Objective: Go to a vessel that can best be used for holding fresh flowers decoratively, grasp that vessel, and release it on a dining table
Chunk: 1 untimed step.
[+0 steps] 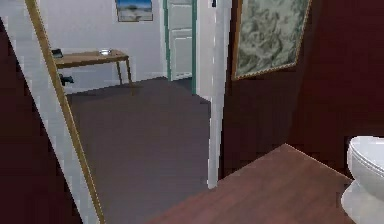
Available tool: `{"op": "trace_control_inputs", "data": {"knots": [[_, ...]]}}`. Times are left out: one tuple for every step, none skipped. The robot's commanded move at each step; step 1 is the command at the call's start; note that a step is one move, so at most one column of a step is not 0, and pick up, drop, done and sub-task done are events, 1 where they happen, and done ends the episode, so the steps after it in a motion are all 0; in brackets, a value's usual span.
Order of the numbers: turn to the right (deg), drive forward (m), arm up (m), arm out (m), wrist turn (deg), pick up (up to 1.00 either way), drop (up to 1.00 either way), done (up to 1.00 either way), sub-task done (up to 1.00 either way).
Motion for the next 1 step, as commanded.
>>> {"op": "trace_control_inputs", "data": {"knots": [[0.0, 0.10, 0.00, 0.00, 0.0, 0.00, 0.00, 0.00, 0.00]]}}
